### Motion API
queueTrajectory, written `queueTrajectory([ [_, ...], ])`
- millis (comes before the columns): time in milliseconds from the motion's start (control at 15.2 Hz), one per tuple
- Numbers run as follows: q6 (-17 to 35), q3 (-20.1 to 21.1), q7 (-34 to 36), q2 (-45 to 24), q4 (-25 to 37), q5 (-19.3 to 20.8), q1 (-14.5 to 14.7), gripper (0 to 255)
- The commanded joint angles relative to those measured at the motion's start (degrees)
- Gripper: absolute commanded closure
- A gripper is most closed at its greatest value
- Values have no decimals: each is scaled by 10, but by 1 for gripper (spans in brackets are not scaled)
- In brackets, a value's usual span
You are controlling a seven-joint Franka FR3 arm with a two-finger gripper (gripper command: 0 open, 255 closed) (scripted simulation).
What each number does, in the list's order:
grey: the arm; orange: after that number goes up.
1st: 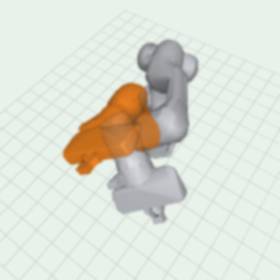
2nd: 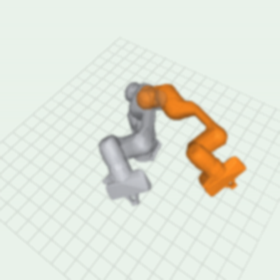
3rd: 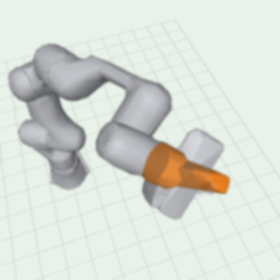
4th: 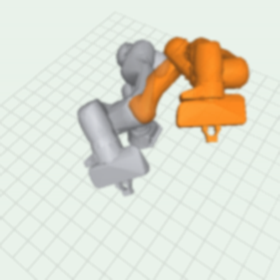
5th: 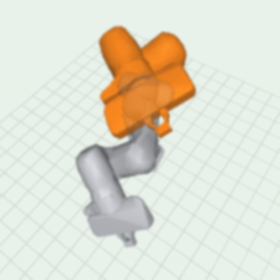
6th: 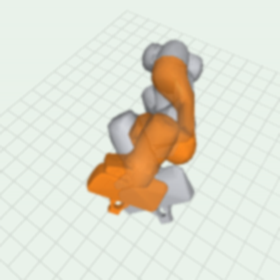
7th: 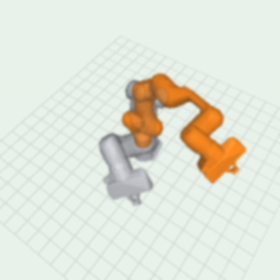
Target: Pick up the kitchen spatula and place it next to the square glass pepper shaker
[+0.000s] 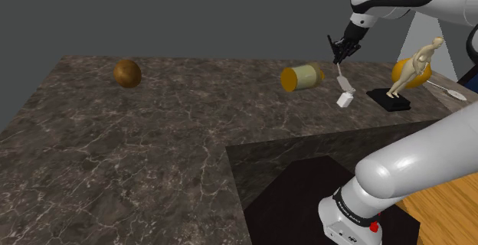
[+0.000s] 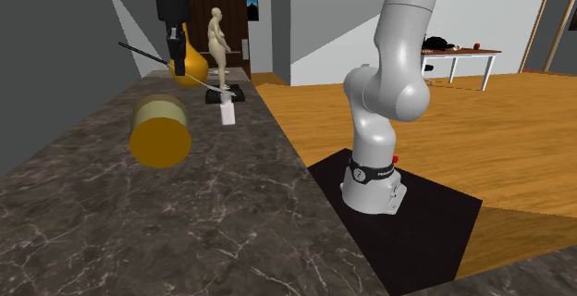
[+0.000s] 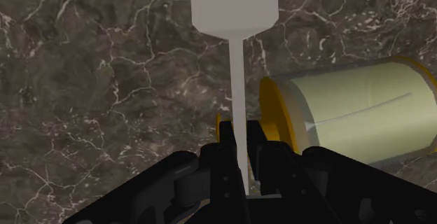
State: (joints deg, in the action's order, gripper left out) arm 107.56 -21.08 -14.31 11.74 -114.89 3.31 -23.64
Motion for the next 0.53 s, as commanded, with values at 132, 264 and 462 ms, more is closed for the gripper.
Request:
queueTrajectory([
  [132, 31, -3, -4, -4, -27, 0, -1, 255],
  [264, 46, -4, -4, -6, -41, -1, -2, 255],
  [462, 69, -5, -6, -9, -60, -1, -2, 255],
])
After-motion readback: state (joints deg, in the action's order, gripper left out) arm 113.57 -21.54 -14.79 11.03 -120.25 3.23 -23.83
